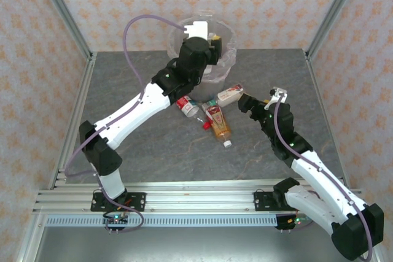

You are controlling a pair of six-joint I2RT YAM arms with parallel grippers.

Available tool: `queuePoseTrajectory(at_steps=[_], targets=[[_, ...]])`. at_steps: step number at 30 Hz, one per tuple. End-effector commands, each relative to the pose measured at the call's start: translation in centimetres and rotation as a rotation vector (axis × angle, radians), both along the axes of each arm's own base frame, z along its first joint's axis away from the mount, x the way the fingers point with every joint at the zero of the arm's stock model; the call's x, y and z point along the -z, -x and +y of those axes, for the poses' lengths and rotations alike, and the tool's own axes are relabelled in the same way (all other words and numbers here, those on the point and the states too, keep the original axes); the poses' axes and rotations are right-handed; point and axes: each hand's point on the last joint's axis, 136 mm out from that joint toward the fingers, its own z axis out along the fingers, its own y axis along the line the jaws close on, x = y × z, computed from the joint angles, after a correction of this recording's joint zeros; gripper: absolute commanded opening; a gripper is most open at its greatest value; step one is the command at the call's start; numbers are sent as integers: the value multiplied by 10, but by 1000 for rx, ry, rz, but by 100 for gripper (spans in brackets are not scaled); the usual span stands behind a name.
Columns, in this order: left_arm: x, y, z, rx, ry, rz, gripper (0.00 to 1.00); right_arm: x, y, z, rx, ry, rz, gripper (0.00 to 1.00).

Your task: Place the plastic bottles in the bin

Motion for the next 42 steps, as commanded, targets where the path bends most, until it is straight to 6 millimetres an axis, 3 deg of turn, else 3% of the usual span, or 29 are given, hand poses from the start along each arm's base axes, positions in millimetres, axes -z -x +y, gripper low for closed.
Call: queuePoseTrajectory(at_steps=[1, 9, 20, 23, 29, 37, 40, 42], targets=[[-23, -19, 16, -87, -8, -67, 0, 3, 2, -5, 22, 7, -4, 99], [-11, -68, 27, -122, -120, -42, 0, 0, 7, -11, 35, 22, -6, 99], [18, -97, 38, -136, -431, 3, 0, -2, 8, -12, 36, 51, -1, 99], [26, -106, 51, -164, -457, 26, 0, -2, 8, -13, 37, 52, 0, 99], [41, -123, 56, -98, -438, 60, 0, -3, 8, -12, 36, 48, -1, 99], [48, -133, 70, -95, -416, 70, 7, -2, 9, -12, 37, 40, 8, 99], [54, -136, 71, -112, -421, 76, 22, -2, 9, -12, 34, 35, 8, 99], [57, -138, 74, -130, -426, 81, 27, -3, 9, -11, 34, 33, 6, 99]])
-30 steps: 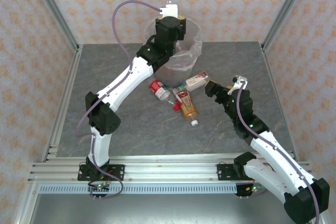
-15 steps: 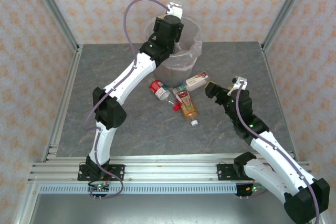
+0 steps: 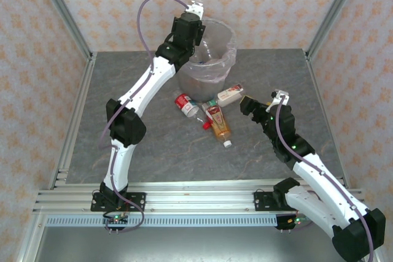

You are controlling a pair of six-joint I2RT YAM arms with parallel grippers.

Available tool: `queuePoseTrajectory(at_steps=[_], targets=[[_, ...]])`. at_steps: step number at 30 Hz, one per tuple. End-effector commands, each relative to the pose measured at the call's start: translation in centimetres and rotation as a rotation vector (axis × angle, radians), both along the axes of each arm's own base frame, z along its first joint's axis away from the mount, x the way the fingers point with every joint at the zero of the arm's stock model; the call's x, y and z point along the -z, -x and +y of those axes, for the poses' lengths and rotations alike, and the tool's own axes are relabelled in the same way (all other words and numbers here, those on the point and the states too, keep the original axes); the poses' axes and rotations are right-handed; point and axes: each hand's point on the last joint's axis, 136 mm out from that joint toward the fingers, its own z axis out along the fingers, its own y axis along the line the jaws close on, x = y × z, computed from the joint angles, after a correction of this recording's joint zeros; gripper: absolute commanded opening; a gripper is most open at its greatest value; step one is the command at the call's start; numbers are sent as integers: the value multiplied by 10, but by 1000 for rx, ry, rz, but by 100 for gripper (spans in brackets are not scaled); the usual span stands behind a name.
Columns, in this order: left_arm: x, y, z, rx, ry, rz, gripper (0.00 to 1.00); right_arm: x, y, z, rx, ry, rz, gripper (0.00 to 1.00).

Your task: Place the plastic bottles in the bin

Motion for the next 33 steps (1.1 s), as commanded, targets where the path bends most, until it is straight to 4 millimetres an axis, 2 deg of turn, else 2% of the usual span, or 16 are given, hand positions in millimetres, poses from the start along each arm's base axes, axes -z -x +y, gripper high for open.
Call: queuePoseTrajectory(at_steps=[1, 4, 6, 9, 11, 17, 21, 33], targets=[[0, -6, 6, -32, 0, -9, 28, -8, 1, -3, 15, -6, -14, 99], [6, -9, 9, -57, -8, -5, 41, -7, 1, -2, 13, -10, -11, 99], [6, -10, 10, -66, -4, -4, 43, -7, 1, -3, 14, -10, -9, 99], [5, -9, 9, -58, 10, 1, 53, -7, 2, -3, 14, -11, -10, 99], [3, -8, 9, -57, 19, 2, 56, -7, 1, -3, 15, -12, -9, 99], [6, -7, 11, -72, 15, 16, 58, -8, 1, -3, 16, -14, -12, 99], [11, -8, 13, -91, 14, 29, 73, -6, 2, -3, 15, -11, -7, 99], [5, -6, 11, -76, 48, 32, 88, -5, 2, -4, 16, -10, -5, 99]])
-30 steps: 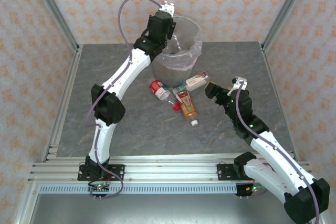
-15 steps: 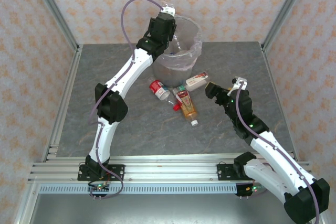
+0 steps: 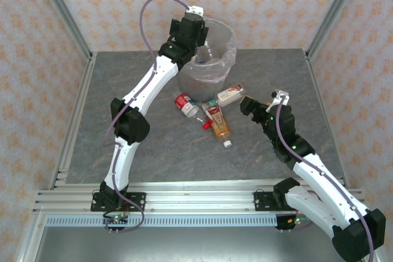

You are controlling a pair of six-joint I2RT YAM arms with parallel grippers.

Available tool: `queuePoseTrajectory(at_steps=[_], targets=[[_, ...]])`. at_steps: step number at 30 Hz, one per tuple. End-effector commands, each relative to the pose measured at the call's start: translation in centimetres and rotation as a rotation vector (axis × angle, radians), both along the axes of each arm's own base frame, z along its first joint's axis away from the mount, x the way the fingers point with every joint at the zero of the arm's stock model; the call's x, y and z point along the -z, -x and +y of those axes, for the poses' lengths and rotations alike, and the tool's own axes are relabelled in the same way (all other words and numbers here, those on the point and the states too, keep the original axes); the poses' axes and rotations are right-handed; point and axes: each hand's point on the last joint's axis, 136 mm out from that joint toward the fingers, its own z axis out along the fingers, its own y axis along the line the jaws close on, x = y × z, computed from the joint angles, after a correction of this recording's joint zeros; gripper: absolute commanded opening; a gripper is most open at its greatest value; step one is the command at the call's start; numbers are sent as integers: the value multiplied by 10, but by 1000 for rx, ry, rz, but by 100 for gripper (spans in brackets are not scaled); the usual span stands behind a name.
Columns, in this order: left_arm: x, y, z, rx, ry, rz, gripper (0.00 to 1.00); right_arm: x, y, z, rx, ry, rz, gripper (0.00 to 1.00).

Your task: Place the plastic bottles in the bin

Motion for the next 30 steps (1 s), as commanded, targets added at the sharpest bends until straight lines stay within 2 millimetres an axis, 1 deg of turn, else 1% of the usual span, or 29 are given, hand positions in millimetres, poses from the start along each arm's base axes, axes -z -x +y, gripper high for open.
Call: queuePoseTrajectory(at_steps=[1, 4, 6, 7, 9, 12, 16, 18, 20, 22, 25, 26, 28, 30], targets=[[-9, 1, 7, -23, 20, -9, 89, -5, 2, -3, 16, -8, -8, 99], [-13, 5, 6, -10, 46, 6, 91, -5, 2, -3, 16, -8, -8, 99], [-18, 12, 3, 14, 85, 30, 93, -5, 2, -4, 17, -7, -7, 99], [-21, 17, 3, 23, 109, 39, 97, -5, 2, -4, 17, -6, -6, 99], [-29, 26, 2, 41, 152, 52, 99, -4, 1, -4, 18, -8, -5, 99], [-44, 44, -1, 82, 231, 73, 100, -4, 1, -3, 18, -5, -5, 99], [-58, 74, -10, 173, 343, 120, 100, -4, 1, 4, -29, 0, -15, 99], [-60, 88, -9, 192, 389, 132, 100, -3, 0, 9, -53, -3, -22, 99], [-64, 103, -4, 193, 439, 129, 100, 2, -2, 11, -59, -4, -11, 99], [-63, 116, 0, 192, 485, 124, 100, 9, -5, 15, -68, -7, 14, 99], [-57, 134, 9, 179, 556, 112, 100, 22, -6, 29, -137, 0, 72, 99], [-54, 140, 12, 174, 581, 109, 100, 27, -7, 31, -142, -3, 89, 99], [-49, 151, 17, 166, 619, 99, 100, 38, -9, 28, -113, -12, 118, 99], [-43, 161, 23, 151, 637, 98, 100, 48, -7, 31, -132, -24, 129, 99]])
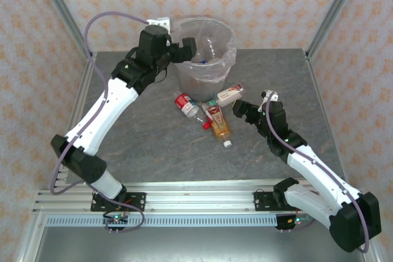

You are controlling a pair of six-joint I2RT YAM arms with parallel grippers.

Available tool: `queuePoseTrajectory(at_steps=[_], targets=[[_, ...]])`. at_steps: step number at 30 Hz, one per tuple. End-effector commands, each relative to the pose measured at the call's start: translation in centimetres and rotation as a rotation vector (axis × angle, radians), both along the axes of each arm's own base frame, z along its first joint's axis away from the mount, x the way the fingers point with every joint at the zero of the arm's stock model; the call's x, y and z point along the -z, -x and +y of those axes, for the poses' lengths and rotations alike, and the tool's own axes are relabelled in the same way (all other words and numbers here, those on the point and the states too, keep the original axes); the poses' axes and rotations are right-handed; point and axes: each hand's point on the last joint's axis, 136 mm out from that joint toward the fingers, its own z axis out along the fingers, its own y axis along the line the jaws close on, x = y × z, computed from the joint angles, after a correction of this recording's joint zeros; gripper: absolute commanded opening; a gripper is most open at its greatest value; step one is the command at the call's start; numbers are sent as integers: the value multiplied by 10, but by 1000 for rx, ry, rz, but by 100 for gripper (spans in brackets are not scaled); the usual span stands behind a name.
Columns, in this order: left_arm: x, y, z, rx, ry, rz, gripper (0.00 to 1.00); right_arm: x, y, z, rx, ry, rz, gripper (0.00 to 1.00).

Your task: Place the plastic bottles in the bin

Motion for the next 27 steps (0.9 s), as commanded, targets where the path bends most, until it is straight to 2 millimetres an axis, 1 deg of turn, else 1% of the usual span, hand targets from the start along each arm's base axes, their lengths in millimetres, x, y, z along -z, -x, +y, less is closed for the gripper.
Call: queuePoseTrajectory(at_steps=[1, 3, 5, 7, 10, 11, 14, 17, 21, 24, 27], targets=[[6, 5, 8, -46, 96, -5, 100, 14, 5, 8, -39, -38, 26, 99], [17, 14, 19, -87, 92, 16, 100, 27, 10, 13, -62, -58, 69, 99], [32, 22, 29, -119, 93, 34, 100, 44, 17, 19, -85, -107, 117, 99], [45, 30, 35, -141, 97, 56, 100, 61, 24, 28, -118, -153, 171, 100], [66, 41, 42, -153, 75, 104, 100, 83, 32, 34, -141, -170, 245, 100], [74, 45, 45, -173, 91, 125, 100, 89, 35, 36, -148, -158, 257, 100], [96, 53, 58, -226, 54, 169, 100, 101, 41, 47, -199, -84, 276, 100], [113, 61, 70, -278, 23, 200, 100, 111, 41, 54, -210, 11, 292, 100], [124, 66, 78, -313, 14, 218, 100, 118, 31, 61, -225, 130, 301, 100], [124, 68, 82, -328, 3, 215, 100, 124, 22, 69, -251, 223, 337, 100], [122, 69, 87, -343, -17, 211, 100, 130, 14, 69, -229, 265, 370, 99]])
